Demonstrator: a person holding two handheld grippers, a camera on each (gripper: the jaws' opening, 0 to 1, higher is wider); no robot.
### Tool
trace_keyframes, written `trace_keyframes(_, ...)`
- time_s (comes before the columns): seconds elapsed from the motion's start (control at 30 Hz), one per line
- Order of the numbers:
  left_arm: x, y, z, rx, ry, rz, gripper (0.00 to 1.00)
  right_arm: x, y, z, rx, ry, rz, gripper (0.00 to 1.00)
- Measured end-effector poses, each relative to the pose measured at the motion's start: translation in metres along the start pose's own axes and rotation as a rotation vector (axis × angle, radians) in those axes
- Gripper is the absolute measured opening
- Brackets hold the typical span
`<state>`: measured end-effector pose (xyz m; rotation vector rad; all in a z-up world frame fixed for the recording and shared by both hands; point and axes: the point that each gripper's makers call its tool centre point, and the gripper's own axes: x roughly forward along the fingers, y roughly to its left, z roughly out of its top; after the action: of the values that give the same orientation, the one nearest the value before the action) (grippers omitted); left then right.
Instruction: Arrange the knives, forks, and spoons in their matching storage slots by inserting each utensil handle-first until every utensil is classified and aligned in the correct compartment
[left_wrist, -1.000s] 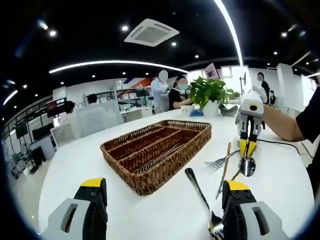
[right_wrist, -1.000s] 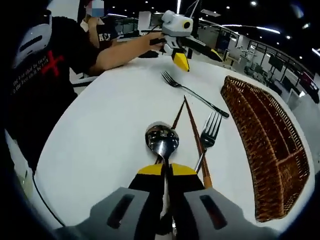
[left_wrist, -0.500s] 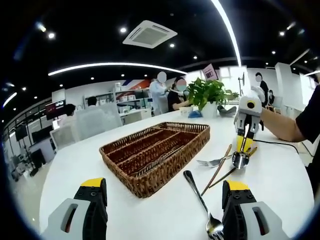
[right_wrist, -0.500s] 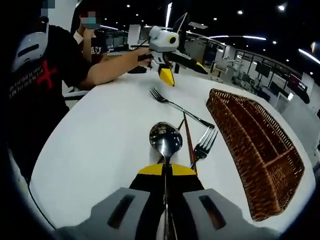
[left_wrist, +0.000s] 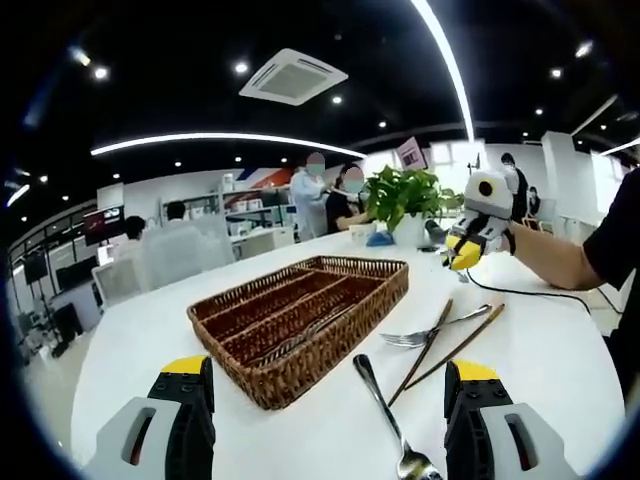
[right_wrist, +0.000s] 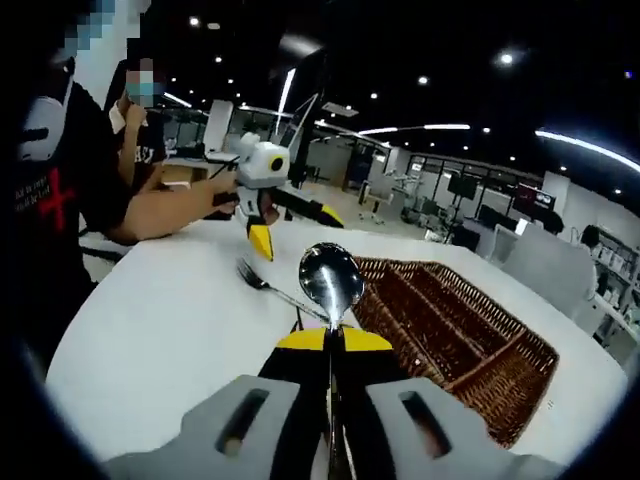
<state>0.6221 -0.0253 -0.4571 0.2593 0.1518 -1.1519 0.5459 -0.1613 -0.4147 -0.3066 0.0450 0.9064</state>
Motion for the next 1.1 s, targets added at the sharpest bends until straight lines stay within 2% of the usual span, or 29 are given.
trace_keyframes(0.07, 0.004, -0.004, -0.005, 0.018, 0.026, -0.006, 1.0, -0.001, 0.005, 0.004, -0.018, -0.006, 0.013, 0.01)
trace_keyframes(0.2, 0.007, -0.007, -0.006, 0.012, 0.03, -0.018, 1.0, 0.003, 0.007, 0.012, -0.03, -0.028, -0.007, 0.01)
trace_keyframes(0.27, 0.008, -0.008, -0.004, 0.017, 0.024, -0.019, 1.0, 0.006, 0.008, 0.015, -0.009, -0.044, -0.001, 0.0)
trace_keyframes(0.4, 0.006, -0.016, 0.011, -0.006, -0.031, -0.052, 1.0, 0.01, 0.004, 0.028, 0.007, -0.073, -0.004, 0.0)
trace_keyframes(0.53, 0.011, -0.016, 0.02, 0.0, -0.039, -0.102, 1.0, 0.013, 0.0, 0.048, -0.006, -0.106, 0.008, 0.0)
trace_keyframes(0.57, 0.012, -0.013, 0.023, -0.013, -0.026, -0.106, 1.0, 0.014, -0.001, 0.052, -0.005, -0.105, 0.009, 0.0)
trace_keyframes(0.63, 0.011, -0.007, 0.038, 0.021, 0.001, -0.112, 1.0, 0.015, -0.005, 0.06, -0.018, -0.1, 0.003, 0.0)
trace_keyframes(0.7, 0.004, -0.003, 0.056, 0.034, 0.013, -0.133, 1.0, 0.015, -0.008, 0.068, -0.018, -0.105, 0.001, 0.0)
trace_keyframes(0.73, 0.001, 0.002, 0.069, 0.03, -0.001, -0.121, 1.0, 0.014, -0.011, 0.073, -0.02, -0.112, -0.007, 0.0)
trace_keyframes(0.77, 0.0, 0.004, 0.073, 0.029, -0.007, -0.111, 1.0, 0.014, -0.013, 0.074, -0.023, -0.118, -0.018, 0.0)
trace_keyframes(0.8, -0.002, 0.009, 0.082, 0.03, -0.04, -0.08, 1.0, 0.014, -0.015, 0.074, -0.014, -0.127, -0.03, 0.0)
trace_keyframes(0.83, -0.003, 0.007, 0.085, 0.019, -0.056, -0.078, 1.0, 0.013, -0.015, 0.073, -0.004, -0.137, -0.037, 0.0)
trace_keyframes(0.87, -0.003, -0.001, 0.084, 0.001, -0.066, -0.092, 1.0, 0.013, -0.015, 0.07, 0.007, -0.147, -0.041, 0.0)
trace_keyframes(1.0, 0.005, -0.022, 0.073, 0.016, -0.093, -0.116, 1.0, 0.016, -0.012, 0.059, 0.02, -0.141, -0.051, 0.0)
trace_keyframes(1.03, 0.009, -0.025, 0.075, -0.009, -0.14, -0.122, 1.0, 0.017, -0.011, 0.059, 0.057, -0.17, -0.059, 0.0)
trace_keyframes(1.1, 0.014, -0.033, 0.068, -0.073, -0.148, -0.16, 1.0, 0.019, -0.009, 0.055, 0.061, -0.178, -0.062, 0.0)
